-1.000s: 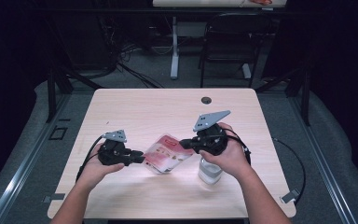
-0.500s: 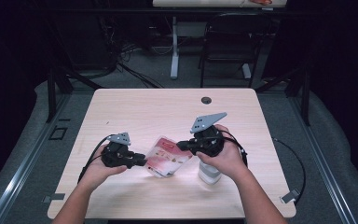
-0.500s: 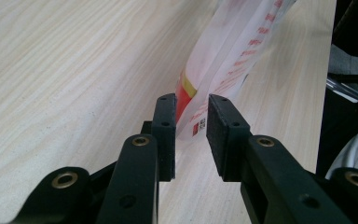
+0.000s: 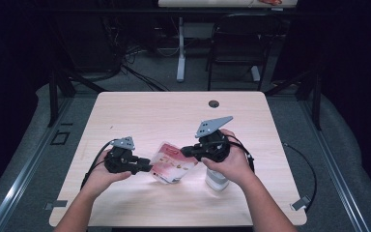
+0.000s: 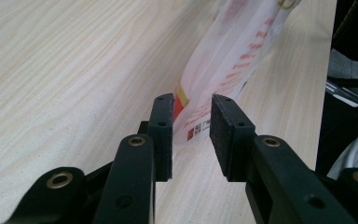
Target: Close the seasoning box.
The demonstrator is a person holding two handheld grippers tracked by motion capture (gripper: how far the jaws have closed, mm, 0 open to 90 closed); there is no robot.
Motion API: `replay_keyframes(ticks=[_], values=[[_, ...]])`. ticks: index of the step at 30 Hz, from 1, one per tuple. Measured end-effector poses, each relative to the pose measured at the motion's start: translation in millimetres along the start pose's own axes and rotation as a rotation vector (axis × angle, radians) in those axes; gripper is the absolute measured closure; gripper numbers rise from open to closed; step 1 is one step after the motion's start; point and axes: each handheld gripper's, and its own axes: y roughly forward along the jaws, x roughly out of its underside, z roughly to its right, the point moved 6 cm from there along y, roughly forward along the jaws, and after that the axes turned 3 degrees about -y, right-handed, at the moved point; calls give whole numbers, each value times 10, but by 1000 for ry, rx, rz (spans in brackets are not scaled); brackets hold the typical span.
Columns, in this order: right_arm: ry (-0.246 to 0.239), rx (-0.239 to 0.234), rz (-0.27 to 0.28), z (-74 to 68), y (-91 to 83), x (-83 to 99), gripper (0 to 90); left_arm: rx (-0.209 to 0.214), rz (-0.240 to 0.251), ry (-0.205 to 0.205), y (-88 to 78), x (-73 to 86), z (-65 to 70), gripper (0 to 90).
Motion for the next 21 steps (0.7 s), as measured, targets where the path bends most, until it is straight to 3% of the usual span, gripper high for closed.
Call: replay_keyframes(ticks=[7,8,10,21], values=[[-7,-13,5,-37,65,-53,875,-3,8,9,-15,-13,13,694],[-12,-16,3,-40,71,-60,875,-18,6,13,-17,-12,12,700],[-11,-16,5,-45,90,-75,872,-2,6,16,-22,-12,17,714],[-10,-14,-6,-63,136,-121,863,-47,9,40,-67,-16,6,796]])
